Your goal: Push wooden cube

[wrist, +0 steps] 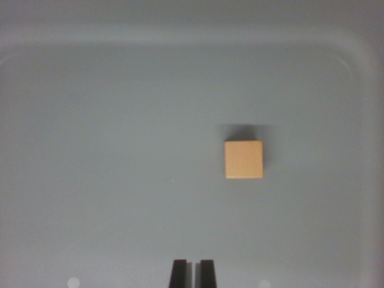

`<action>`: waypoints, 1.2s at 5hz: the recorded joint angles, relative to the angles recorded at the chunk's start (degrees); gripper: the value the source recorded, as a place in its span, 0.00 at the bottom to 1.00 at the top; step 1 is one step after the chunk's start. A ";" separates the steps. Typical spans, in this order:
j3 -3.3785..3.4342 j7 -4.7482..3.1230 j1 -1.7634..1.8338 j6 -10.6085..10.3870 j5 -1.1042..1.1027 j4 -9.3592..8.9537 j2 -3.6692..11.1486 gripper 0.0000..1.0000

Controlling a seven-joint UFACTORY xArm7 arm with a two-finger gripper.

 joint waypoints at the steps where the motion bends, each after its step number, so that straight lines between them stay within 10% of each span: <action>1: -0.14 -0.47 -0.12 -2.06 0.13 -1.48 0.64 0.00; 6: -0.44 -1.50 -0.40 -6.65 0.42 -4.79 2.06 0.00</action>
